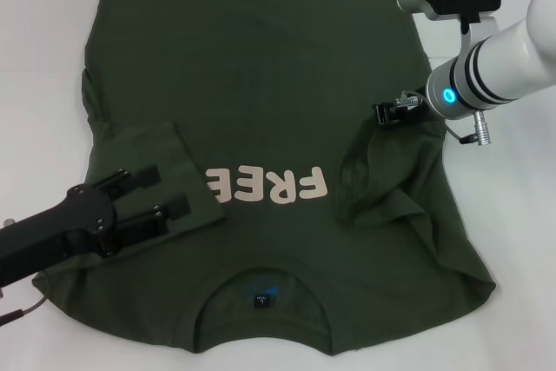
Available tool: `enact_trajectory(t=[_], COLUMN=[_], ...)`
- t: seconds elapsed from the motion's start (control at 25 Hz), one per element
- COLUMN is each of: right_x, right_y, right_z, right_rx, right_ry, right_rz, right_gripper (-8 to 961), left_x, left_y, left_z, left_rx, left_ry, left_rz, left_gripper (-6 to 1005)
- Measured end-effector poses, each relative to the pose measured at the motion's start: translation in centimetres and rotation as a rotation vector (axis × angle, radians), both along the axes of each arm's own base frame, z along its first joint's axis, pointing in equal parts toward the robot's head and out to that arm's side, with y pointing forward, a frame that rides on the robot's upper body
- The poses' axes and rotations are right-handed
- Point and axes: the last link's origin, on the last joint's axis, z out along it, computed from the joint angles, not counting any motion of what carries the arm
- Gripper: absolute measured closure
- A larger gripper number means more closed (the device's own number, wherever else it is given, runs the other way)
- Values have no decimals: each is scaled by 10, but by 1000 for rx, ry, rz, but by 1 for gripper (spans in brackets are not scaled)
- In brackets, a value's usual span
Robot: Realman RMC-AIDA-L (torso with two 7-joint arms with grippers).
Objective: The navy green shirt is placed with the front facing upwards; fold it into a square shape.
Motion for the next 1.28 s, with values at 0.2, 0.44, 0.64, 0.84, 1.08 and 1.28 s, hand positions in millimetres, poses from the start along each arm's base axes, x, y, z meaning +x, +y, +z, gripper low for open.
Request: enact_trajectory(t=[0.2, 0.44, 0.64, 0.84, 1.08, 1.28], right_x=[2, 1, -1, -1, 1, 7], right_y=[2, 7, 12, 13, 12, 8], right_z=[2, 5, 7, 7, 4, 4], right_rx=[23, 61, 101, 124, 119, 118], right_ry=[0, 6, 17, 28, 33, 52], right_rz=[8, 27, 46, 48, 41, 16], right_gripper=[924, 943, 928, 891, 848, 811], left_x=[0, -1, -1, -1, -1, -1], left_y=[0, 0, 0, 0, 1, 1], left_z=[0, 0, 1, 1, 1, 1], left_rx=[2, 4, 5, 5, 5, 5], left_ry=[0, 1, 0, 1, 1, 1], left_rz=[2, 4, 5, 5, 6, 6], left_gripper=[120, 125, 129, 132, 137, 141])
